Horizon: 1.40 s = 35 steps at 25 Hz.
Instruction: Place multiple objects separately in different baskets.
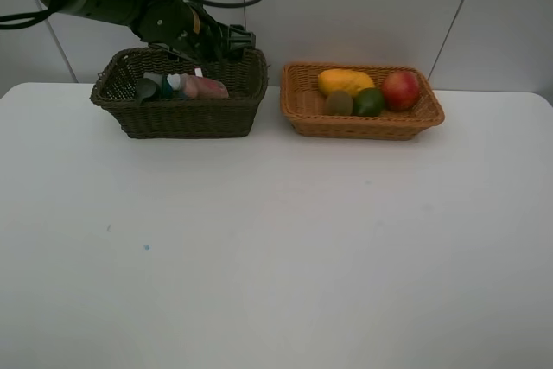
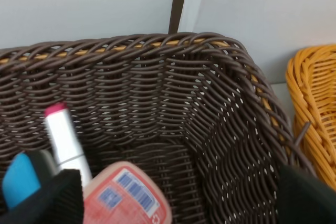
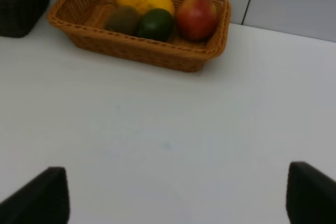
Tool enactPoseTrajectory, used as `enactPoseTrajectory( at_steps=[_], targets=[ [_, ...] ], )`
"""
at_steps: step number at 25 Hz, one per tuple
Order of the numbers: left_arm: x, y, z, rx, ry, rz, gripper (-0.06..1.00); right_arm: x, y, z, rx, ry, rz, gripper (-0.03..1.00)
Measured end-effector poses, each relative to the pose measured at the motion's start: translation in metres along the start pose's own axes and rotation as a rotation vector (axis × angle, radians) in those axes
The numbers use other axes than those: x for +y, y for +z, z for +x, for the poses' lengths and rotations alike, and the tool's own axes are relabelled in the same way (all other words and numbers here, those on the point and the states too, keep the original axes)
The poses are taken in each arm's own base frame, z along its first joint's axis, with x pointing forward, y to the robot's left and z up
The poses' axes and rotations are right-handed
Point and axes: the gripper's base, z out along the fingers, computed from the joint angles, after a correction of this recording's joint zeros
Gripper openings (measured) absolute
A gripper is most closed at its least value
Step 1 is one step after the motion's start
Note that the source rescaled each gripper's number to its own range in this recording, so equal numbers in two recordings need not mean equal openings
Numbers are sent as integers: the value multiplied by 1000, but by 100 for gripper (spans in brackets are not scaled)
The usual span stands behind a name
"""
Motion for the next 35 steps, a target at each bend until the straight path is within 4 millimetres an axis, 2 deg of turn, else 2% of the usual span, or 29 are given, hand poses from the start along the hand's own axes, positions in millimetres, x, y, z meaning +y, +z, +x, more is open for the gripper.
enactPoseTrajectory(
  at_steps=[12, 17, 23, 29, 35],
  targets=[
    [0, -1, 0, 3, -1, -5, 100, 0, 0, 0, 0, 0, 0, 100],
    [1, -10, -7, -2, -3, -18, 100, 0, 0, 0, 0, 0, 0, 100],
    [-7, -35, -18, 1, 1, -45, 100, 0, 0, 0, 0, 0, 0, 100],
    [-8, -77, -26, -13, -4, -53, 100, 0, 0, 0, 0, 0, 0, 100],
    [0, -120, -6, -23, 2, -23, 100, 0, 0, 0, 0, 0, 0, 100]
  ],
)
